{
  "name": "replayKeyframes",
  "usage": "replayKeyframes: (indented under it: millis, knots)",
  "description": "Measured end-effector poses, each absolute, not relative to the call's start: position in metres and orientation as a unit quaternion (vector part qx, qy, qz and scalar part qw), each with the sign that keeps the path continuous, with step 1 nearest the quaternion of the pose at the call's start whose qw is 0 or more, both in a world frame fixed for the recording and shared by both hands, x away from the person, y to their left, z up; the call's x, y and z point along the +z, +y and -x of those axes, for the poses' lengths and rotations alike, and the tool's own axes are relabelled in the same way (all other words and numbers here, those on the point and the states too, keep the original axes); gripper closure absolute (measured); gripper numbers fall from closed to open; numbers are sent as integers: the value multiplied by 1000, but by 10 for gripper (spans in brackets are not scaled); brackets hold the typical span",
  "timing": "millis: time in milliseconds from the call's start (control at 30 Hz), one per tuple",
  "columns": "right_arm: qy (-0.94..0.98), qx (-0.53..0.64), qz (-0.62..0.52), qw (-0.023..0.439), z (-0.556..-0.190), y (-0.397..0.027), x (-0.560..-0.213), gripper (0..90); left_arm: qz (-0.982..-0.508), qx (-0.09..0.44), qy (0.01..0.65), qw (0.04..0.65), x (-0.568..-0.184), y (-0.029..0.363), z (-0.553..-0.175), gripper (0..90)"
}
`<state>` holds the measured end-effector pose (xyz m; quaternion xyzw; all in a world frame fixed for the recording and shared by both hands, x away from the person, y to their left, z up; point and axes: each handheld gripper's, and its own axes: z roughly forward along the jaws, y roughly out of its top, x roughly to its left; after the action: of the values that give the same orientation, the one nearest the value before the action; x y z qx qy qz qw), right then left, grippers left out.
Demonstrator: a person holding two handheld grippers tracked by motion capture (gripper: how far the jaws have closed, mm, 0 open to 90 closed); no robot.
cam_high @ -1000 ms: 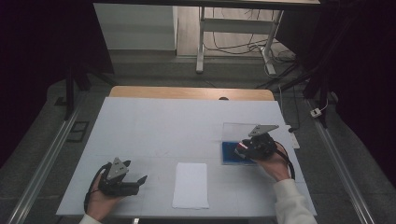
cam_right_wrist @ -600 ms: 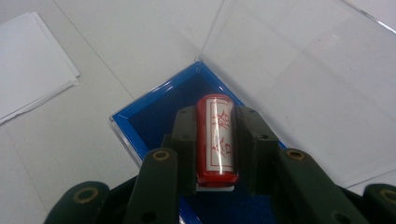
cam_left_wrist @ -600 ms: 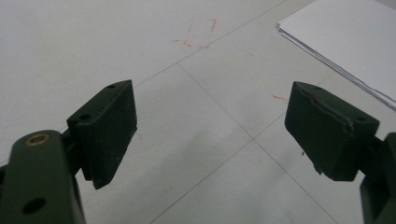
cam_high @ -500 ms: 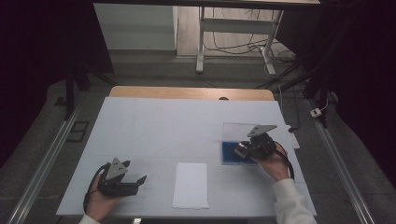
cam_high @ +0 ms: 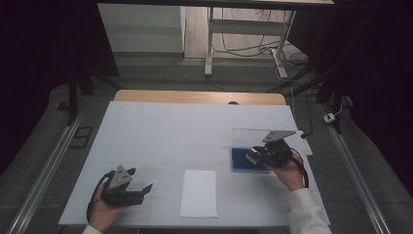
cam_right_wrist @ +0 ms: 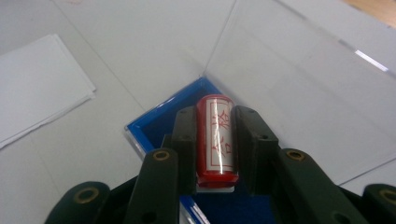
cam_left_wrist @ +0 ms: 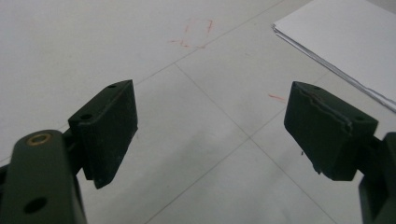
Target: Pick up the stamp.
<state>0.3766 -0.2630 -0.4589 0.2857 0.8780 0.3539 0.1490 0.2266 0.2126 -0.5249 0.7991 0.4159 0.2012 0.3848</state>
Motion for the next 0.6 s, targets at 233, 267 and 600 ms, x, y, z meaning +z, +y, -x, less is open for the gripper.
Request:
replayKeyframes:
  millis: [233,267,600]
  knots:
    - [878,357,-278,155,-374,-260,-450,700,-796,206,421,383,-524,215,-224,175]
    - [879,355,-277,157,-373,-259,-449,700,-796,207,421,382,-524,216,-224,175]
    - [879,359,-270,161,-369,-255,-441,700,-797,205,422,381,-525,216,-223,175]
